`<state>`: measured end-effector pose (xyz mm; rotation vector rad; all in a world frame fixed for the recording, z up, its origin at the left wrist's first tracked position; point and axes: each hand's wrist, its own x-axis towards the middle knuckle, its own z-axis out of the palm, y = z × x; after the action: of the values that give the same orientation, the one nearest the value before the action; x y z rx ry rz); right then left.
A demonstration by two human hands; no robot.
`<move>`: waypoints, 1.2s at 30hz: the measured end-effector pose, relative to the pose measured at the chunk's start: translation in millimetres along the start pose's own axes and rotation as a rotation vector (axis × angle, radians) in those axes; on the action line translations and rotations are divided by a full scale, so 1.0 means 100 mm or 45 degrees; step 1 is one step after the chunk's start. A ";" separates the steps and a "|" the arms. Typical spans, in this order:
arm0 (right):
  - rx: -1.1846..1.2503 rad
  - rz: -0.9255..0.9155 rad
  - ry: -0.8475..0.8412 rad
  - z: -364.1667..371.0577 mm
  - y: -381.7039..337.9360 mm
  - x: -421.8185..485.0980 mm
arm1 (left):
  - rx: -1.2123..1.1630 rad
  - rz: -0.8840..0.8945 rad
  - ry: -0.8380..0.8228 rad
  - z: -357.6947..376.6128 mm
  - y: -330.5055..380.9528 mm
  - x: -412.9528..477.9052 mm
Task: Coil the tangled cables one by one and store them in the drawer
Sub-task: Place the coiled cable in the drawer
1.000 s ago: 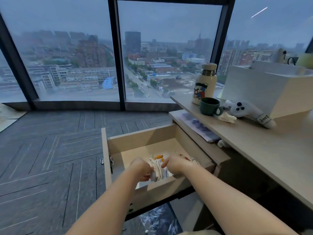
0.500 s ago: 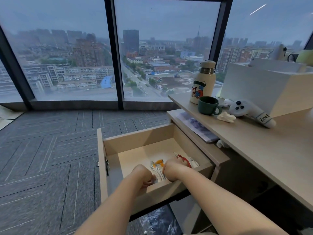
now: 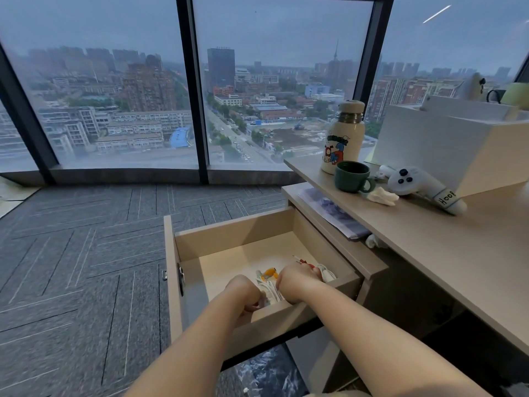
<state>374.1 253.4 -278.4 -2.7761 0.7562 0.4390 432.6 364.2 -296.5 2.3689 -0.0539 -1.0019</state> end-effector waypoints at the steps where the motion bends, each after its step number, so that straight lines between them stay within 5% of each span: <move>1: 0.001 -0.007 0.002 0.00 0.01 0.00 | -0.021 -0.012 -0.016 0.00 0.01 0.00; 24: 0.099 -0.058 -0.012 -0.09 0.05 -0.11 | -0.055 0.095 0.080 -0.09 -0.01 -0.10; 30: 0.496 -0.114 0.126 -0.31 0.04 -0.26 | -0.313 0.490 0.230 -0.17 0.18 -0.34; 36: 0.899 -0.277 0.400 -0.81 0.11 -0.73 | -0.620 0.900 0.159 -0.27 0.56 -0.98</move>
<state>326.5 253.6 -179.3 -2.2248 0.5204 -0.2716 390.1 354.5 -189.1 1.7474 -0.5017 -0.4523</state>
